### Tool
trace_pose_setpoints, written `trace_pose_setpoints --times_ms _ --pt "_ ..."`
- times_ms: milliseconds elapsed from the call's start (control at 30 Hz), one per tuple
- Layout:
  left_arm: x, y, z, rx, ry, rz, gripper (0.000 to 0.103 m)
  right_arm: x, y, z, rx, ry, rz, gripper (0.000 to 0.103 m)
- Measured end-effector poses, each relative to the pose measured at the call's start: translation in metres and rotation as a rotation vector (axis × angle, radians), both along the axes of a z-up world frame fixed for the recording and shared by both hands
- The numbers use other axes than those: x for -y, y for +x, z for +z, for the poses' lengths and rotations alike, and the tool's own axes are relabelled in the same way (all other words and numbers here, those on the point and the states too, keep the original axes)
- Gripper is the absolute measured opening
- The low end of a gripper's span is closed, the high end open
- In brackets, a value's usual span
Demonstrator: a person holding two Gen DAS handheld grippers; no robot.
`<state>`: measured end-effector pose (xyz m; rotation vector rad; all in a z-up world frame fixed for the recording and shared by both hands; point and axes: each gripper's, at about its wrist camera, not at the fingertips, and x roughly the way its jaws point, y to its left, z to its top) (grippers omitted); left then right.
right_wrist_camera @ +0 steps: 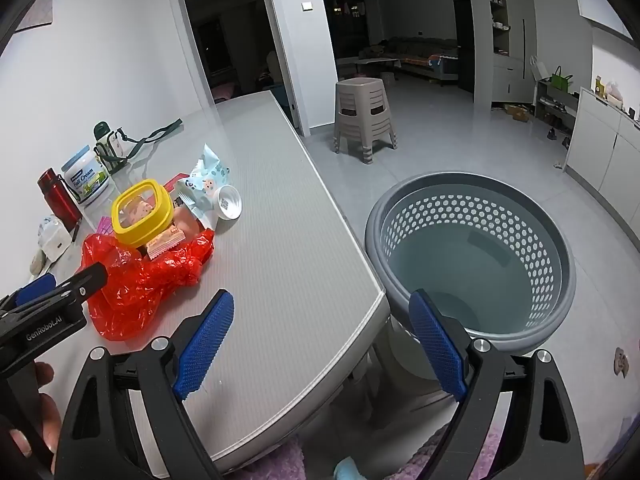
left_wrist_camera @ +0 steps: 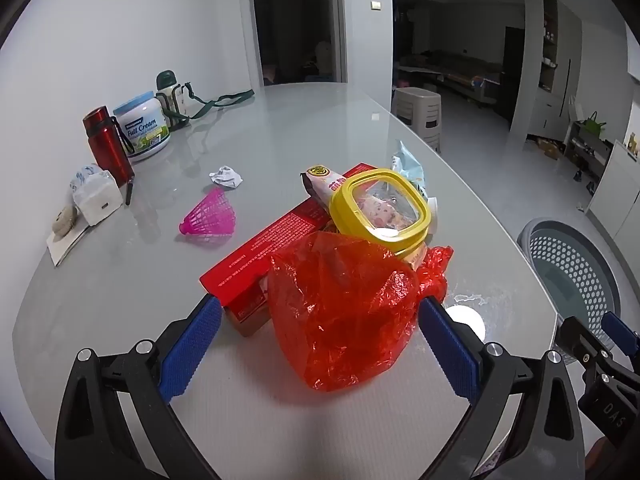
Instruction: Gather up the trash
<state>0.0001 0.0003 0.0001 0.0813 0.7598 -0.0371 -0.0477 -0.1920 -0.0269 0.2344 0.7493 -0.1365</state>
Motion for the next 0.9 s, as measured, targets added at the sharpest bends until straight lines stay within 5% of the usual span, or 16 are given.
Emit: trace_pose_setpoints --times_ms 900 --pt "0.004 -0.011 0.003 0.02 0.026 -0.014 0.097 -0.004 -0.009 0.009 -0.003 -0.062 -0.025 0.085"
